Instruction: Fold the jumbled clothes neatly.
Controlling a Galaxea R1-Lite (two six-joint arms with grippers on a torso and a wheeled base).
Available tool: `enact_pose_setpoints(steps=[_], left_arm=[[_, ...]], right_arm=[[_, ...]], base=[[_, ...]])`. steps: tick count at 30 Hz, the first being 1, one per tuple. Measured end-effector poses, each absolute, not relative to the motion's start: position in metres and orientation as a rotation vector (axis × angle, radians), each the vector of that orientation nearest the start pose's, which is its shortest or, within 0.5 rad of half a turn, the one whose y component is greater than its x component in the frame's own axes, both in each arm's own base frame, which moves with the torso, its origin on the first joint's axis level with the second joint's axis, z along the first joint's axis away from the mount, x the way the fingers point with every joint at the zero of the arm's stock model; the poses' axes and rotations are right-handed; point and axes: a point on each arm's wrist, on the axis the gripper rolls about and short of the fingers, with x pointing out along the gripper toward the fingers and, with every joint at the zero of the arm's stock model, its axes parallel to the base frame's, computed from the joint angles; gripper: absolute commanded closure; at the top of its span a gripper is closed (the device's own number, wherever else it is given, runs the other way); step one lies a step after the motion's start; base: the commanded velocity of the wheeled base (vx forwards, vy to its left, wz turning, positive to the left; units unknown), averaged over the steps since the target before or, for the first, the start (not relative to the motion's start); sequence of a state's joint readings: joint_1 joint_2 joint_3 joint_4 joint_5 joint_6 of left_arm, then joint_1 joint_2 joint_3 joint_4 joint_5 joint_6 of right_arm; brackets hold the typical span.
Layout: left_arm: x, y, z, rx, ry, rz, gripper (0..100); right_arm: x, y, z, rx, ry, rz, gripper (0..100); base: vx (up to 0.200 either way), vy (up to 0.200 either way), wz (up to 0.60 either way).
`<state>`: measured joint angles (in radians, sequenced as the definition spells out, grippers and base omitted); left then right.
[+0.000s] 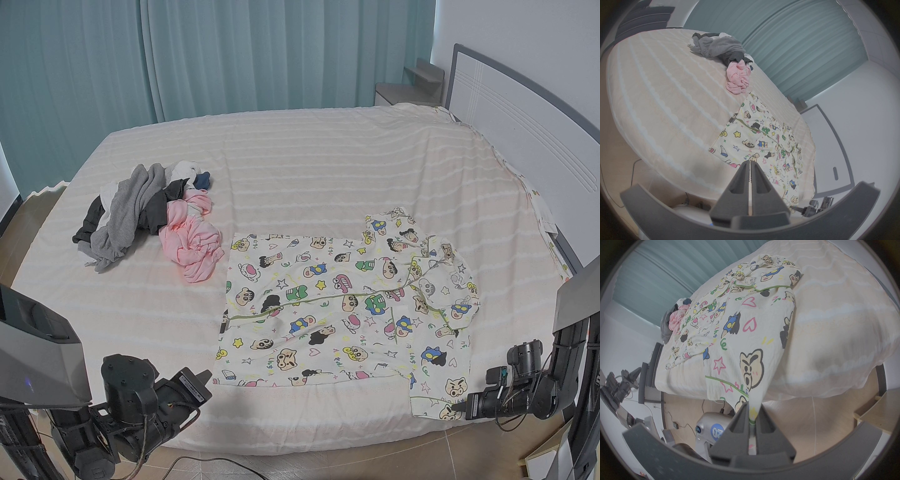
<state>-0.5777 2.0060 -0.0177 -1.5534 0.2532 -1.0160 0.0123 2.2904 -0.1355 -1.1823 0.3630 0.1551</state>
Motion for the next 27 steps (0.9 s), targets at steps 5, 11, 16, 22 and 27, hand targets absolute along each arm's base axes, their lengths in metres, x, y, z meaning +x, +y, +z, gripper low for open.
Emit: enact_pose_setpoints(steps=[5,11,16,22,27], left_arm=[[0.181,-0.122,0.030,-0.758,0.567,-0.117,100],[0.175,-0.133,0.014,-0.707,0.646,-0.137,100],[0.180,-0.141,0.000,-0.688,0.680,-0.130,100],[0.198,-0.148,-0.014,-0.700,0.670,-0.107,100],[0.210,-0.146,-0.029,-0.674,0.718,-0.037,100]], right_arm=[[0.215,0.001,-0.045,0.282,0.990,0.256,100],[0.209,-0.006,-0.041,0.262,0.970,0.245,100],[0.204,-0.008,-0.036,0.244,0.922,0.244,100],[0.202,-0.011,-0.035,0.243,0.913,0.234,100],[0.202,-0.013,-0.035,0.247,0.914,0.225,100]], base=[[0.000,0.000,0.00],[0.000,0.000,0.00],[0.000,0.000,0.00],[0.000,0.000,0.00],[0.000,0.000,0.00]])
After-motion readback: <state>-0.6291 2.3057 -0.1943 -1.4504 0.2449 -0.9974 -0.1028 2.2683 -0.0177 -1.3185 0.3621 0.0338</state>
